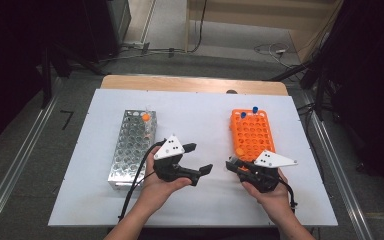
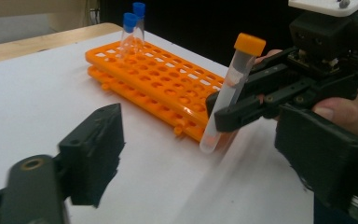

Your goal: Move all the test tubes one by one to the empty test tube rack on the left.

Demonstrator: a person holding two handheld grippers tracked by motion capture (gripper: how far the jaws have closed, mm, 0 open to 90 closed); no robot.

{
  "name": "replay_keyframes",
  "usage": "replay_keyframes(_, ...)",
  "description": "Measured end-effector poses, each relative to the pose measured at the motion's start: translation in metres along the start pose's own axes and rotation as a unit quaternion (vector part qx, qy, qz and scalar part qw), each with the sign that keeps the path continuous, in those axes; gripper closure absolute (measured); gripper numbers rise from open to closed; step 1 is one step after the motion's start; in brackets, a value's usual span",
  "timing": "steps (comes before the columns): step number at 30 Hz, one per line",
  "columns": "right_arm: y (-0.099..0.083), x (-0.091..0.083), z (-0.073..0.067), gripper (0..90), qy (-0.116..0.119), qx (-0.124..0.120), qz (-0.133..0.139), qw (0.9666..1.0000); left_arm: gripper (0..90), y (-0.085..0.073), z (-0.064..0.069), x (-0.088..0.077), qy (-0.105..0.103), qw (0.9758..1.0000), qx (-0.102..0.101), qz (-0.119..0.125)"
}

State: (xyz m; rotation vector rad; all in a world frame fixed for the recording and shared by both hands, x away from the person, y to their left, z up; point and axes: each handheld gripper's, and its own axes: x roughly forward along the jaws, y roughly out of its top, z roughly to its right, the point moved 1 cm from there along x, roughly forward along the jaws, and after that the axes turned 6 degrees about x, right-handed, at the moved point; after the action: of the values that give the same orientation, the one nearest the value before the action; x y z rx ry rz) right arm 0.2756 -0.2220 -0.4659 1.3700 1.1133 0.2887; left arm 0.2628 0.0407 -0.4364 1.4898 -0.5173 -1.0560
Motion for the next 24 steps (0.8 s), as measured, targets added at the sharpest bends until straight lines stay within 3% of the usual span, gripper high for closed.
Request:
replay_keyframes(3,0.000,0.004,-0.007,73.0,0.017,-0.010,-0.007,0.9998,29.7,0.000,0.005,0.006,-0.015,0.9998,0.010,-0.008)
replay_keyframes(8,0.000,0.007,-0.017,73.0,0.037,-0.022,-0.016,0.9990,46.5,0.000,0.009,0.015,-0.052,0.9986,0.005,-0.011)
replay_keyframes(15,0.000,0.009,-0.026,73.0,0.059,-0.036,-0.026,0.9973,62.4,0.001,0.016,0.025,-0.087,0.9959,0.017,-0.017)
replay_keyframes(20,-0.001,0.009,-0.031,73.0,0.069,-0.043,-0.033,0.9962,70.0,0.001,0.019,0.029,-0.091,0.9953,0.026,-0.022)
replay_keyframes(24,-0.001,0.009,-0.031,73.0,0.079,-0.039,-0.037,0.9954,72.4,0.002,0.021,0.028,-0.081,0.9956,0.043,-0.020)
